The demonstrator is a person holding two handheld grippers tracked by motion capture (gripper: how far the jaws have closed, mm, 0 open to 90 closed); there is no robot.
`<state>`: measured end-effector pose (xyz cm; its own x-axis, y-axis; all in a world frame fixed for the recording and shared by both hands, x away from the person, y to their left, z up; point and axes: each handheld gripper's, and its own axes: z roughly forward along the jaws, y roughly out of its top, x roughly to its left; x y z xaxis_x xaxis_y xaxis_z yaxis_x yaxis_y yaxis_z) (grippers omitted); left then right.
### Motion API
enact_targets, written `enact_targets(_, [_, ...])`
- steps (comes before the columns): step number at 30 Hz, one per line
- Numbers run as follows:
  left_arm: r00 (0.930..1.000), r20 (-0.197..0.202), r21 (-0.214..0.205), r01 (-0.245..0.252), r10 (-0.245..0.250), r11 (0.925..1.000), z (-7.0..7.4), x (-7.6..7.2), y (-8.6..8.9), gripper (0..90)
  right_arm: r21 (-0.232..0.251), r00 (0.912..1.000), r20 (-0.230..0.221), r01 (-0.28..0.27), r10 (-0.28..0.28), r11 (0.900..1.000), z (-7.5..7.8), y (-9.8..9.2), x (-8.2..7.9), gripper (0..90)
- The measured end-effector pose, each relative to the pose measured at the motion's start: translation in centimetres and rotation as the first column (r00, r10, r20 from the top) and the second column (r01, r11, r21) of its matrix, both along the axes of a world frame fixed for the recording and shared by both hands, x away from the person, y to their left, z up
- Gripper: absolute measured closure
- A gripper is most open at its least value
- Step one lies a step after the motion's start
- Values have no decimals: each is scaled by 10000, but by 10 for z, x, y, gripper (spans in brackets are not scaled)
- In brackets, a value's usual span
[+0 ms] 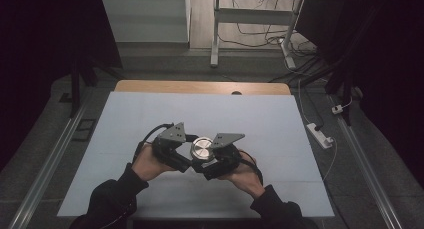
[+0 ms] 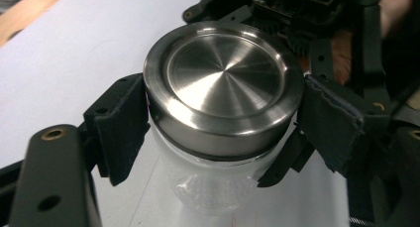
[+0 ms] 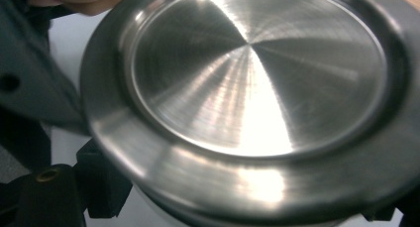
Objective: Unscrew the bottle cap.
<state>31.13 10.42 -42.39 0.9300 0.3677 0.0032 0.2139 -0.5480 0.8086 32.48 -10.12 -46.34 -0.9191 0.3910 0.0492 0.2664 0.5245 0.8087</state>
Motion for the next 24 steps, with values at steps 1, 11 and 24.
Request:
enact_targets(1, [9994,9,-62,-332,332,9994,-1,-2,-3,220,0,9999,-5,103,-103,9999,-1,-1,1,153])
enact_targets(11, [9964,-318,-682,-800,780,9945,1,-3,-9,87,36,9981,81,614,-614,9981,-1,-4,3,153])
enact_targets(24, [9875,-12,-479,1574,-1576,9864,0,4,16,155,145,9954,-195,-934,937,9955,2,6,-8,152])
